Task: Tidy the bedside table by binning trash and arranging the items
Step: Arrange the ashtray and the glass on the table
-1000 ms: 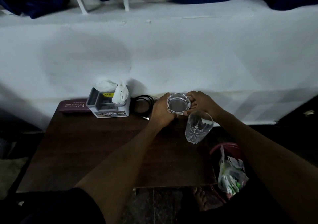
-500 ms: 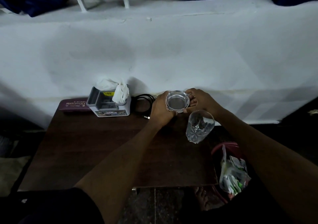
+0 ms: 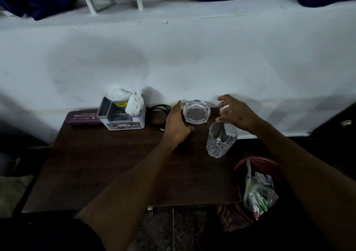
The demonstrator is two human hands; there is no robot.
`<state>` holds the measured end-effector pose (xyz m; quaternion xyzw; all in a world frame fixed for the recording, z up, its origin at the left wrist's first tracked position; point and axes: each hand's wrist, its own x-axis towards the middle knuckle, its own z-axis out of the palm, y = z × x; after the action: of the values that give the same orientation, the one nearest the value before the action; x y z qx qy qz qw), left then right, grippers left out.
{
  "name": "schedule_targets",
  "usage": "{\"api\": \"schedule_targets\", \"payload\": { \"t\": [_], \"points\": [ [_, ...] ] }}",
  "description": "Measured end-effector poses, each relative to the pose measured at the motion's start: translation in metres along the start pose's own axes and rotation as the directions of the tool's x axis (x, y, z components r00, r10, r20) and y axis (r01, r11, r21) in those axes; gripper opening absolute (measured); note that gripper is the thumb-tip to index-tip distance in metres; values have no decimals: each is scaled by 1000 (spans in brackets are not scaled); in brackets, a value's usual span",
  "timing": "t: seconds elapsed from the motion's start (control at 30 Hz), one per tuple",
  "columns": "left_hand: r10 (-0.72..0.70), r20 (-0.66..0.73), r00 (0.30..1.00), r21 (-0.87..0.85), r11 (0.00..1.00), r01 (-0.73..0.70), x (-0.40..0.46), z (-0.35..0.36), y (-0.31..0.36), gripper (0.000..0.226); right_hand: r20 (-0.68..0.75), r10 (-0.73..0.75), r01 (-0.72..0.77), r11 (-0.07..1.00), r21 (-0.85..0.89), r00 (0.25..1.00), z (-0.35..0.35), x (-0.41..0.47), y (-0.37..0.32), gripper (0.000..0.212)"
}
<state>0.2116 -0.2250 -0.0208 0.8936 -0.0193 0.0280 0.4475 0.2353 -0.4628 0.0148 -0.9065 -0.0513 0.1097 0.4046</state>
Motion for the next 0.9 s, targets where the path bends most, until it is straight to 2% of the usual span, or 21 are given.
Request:
{"api": "schedule_targets", "payload": {
  "t": [0.07,0.13,0.23,0.3,0.47,0.6,0.73,0.9],
  "points": [
    [-15,21,1000,10,1000,15,-16,-1,-3,107,10,0,0,1000,-27,1000,-17,-23,2,63],
    [6,69,998,-23,1000,-4,-39,4,-4,110,82,9,-2,997,-82,997,-25,-47,1,62],
    [54,166,985,4,998,-55,-74,15,1,113,191,51,-25,991,-135,980,-20,-79,-6,74],
    [63,160,985,34,997,-69,-91,22,6,112,202,54,-34,994,-101,978,-11,-98,-9,82],
    [136,92,986,-108,986,-126,-112,23,32,96,84,34,-42,995,93,996,22,-127,-10,74],
    [124,29,992,-307,945,-110,-114,18,53,70,-72,-15,22,995,102,997,41,-130,-13,66],
    [56,55,997,-357,933,-32,-103,11,57,73,-157,-18,36,993,110,987,53,-125,-18,58],
    [25,60,998,-353,936,-2,-90,1,46,75,-179,2,31,983,181,984,63,-117,-33,56]
  ]
}}
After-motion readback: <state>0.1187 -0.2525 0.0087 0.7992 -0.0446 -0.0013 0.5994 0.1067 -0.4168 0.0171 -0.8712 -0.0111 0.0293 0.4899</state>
